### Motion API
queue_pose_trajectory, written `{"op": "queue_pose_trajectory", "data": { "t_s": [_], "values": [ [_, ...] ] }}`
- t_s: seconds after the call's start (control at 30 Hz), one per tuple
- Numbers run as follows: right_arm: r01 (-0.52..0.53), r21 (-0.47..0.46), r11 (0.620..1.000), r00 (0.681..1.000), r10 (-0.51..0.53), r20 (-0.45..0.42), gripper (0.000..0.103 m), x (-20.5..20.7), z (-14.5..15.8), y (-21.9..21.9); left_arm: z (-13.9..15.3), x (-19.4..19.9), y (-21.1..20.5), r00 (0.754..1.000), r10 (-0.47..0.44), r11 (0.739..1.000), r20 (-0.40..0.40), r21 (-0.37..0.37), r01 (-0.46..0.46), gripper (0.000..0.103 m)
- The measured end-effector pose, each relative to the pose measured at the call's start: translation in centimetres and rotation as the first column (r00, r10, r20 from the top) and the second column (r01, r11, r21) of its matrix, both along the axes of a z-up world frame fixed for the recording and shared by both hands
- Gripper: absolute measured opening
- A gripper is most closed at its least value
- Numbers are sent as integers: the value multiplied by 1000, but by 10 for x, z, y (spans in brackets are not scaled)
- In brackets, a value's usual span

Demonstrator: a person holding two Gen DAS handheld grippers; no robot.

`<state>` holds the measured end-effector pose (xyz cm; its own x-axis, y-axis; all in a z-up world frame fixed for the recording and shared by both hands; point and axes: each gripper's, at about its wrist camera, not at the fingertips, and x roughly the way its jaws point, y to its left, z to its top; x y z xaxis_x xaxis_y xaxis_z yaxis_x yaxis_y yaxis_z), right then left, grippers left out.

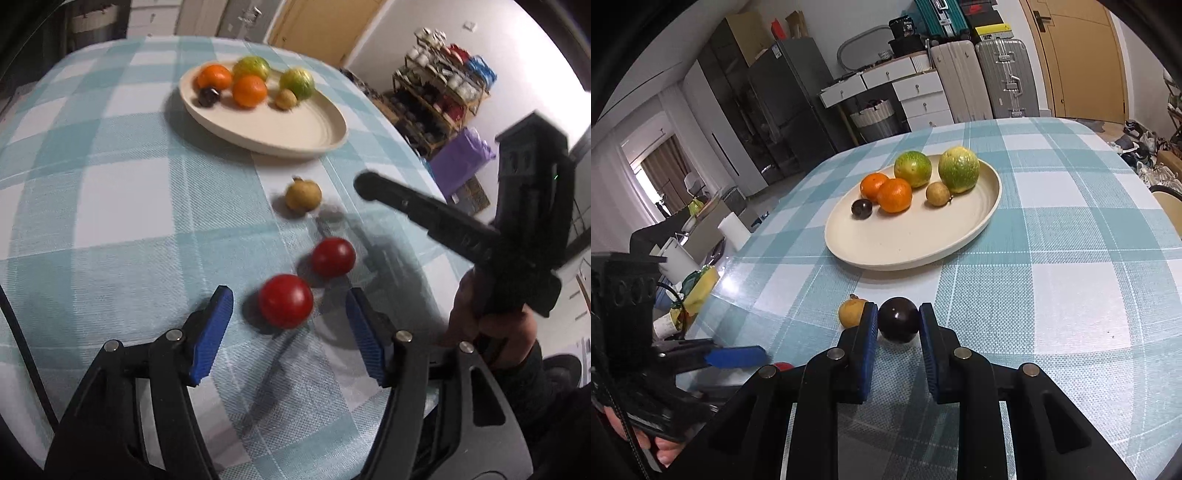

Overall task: Organize fruits
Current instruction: 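Grasp a dark plum with the right tool while the left tool holds the tomato, then carry the tomato and plum onto the cream plate and open both tools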

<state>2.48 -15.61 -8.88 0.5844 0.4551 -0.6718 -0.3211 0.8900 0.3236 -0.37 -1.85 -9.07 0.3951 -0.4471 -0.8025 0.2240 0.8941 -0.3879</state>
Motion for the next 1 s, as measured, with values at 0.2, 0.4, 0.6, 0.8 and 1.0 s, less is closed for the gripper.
{"op": "queue_pose_trajectory", "data": {
  "t_s": [0.2, 0.4, 0.6, 0.8, 1.0],
  "values": [
    [-12, -11, 1000, 999, 12, 31, 23, -4, 5, 1, 1, 3, -7, 999, -32, 999, 29, 34, 31, 28],
    [-12, -5, 1000, 999, 12, 40, 23, 0, 7, 0, 8, 10, 2, 998, -43, 999, 39, -6, 43, 27],
    [-18, 27, 999, 999, 17, 37, 23, 10, 11, -4, 32, 30, 18, 997, -5, 1000, 83, -30, 8, 27],
    [-29, 52, 998, 999, 27, 43, 23, 23, 18, -2, 54, 66, 27, 992, 25, 997, 121, -70, -16, 27],
    [-51, 78, 996, 998, 48, 46, 23, 45, 27, 3, 61, 109, 29, 989, 58, 996, 133, -77, -48, 27]
  ]
}}
